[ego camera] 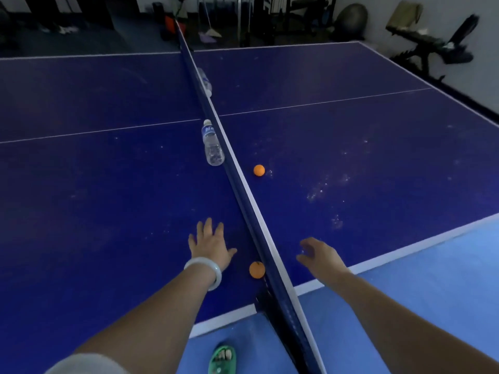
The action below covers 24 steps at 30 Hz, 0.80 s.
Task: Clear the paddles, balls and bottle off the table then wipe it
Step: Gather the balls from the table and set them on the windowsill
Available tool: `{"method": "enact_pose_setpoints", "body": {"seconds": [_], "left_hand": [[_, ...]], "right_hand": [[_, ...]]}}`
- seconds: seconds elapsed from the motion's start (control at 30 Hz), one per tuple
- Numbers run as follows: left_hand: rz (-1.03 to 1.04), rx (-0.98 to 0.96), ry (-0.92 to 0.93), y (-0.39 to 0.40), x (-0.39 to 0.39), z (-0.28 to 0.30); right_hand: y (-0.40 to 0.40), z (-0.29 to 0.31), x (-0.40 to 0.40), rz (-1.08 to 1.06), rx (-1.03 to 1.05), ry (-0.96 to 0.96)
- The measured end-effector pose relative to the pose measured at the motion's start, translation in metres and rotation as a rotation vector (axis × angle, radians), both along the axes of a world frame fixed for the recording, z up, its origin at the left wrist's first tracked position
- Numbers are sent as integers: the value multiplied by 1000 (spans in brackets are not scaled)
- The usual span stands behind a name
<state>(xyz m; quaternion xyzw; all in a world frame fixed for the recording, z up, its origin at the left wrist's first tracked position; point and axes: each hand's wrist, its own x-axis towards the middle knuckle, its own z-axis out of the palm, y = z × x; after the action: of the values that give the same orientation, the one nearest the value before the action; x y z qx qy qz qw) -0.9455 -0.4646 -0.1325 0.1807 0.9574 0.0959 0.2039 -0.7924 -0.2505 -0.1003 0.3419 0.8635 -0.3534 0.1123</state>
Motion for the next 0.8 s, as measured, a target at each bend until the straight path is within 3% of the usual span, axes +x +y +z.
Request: {"method": "enact_pose_setpoints", "body": {"seconds": [0.2,0.47,0.8], "left_hand": [[-86,-129,-108,28,-68,-33],[-112,-120,-145,26,-72,-67],[-121,-160,-187,30,-74,-67]], "right_hand": [[21,-11,-98,61,35,65],[46,-25,-217,119,129,106],[60,-61,-284,292,304,21]]}}
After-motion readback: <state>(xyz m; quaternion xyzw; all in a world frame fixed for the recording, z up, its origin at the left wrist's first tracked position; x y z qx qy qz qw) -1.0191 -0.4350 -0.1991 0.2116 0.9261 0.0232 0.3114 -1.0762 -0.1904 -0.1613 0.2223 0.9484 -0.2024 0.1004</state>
